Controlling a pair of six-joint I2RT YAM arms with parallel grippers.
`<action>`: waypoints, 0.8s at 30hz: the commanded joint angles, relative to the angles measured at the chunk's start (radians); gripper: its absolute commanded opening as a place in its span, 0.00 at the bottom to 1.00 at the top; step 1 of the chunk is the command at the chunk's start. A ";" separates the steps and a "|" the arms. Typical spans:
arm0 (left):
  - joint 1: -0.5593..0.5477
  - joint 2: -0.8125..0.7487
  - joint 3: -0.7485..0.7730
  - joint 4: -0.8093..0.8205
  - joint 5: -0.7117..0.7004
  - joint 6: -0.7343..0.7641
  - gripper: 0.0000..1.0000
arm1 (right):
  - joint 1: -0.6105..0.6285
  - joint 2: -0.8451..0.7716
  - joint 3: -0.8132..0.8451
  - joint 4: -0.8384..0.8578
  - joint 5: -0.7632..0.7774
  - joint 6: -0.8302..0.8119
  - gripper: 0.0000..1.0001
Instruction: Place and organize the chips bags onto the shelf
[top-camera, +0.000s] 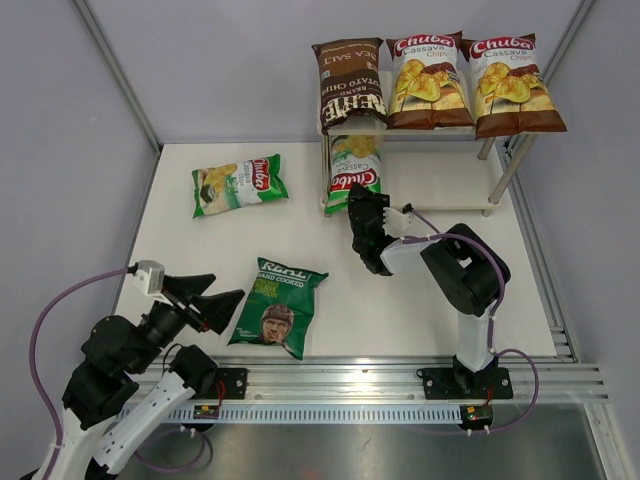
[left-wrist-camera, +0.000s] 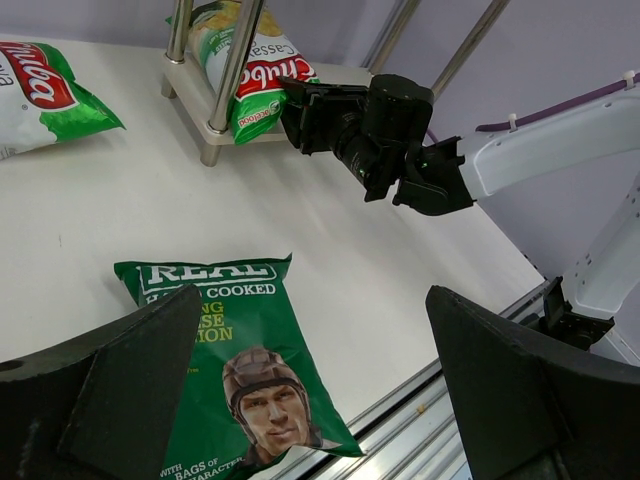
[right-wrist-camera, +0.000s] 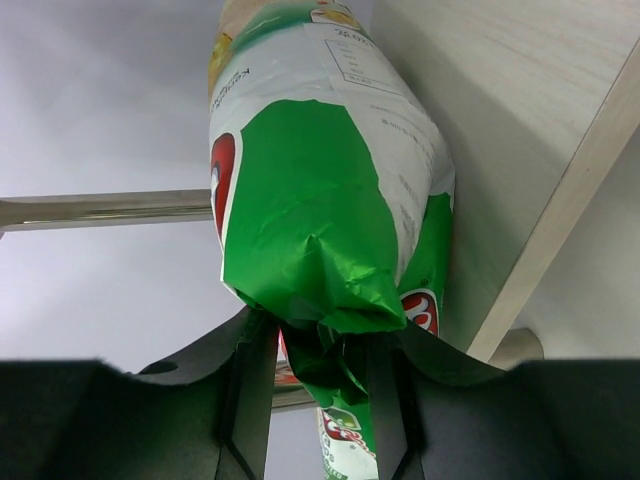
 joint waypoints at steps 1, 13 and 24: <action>0.000 -0.017 0.000 0.044 0.028 0.006 0.99 | -0.004 0.014 -0.008 -0.024 -0.065 0.064 0.44; 0.000 -0.016 0.001 0.041 0.020 0.007 0.99 | -0.085 -0.024 -0.112 0.056 -0.211 0.092 0.59; 0.000 -0.010 0.001 0.040 0.016 0.006 0.99 | -0.140 -0.044 -0.121 0.082 -0.352 0.019 0.76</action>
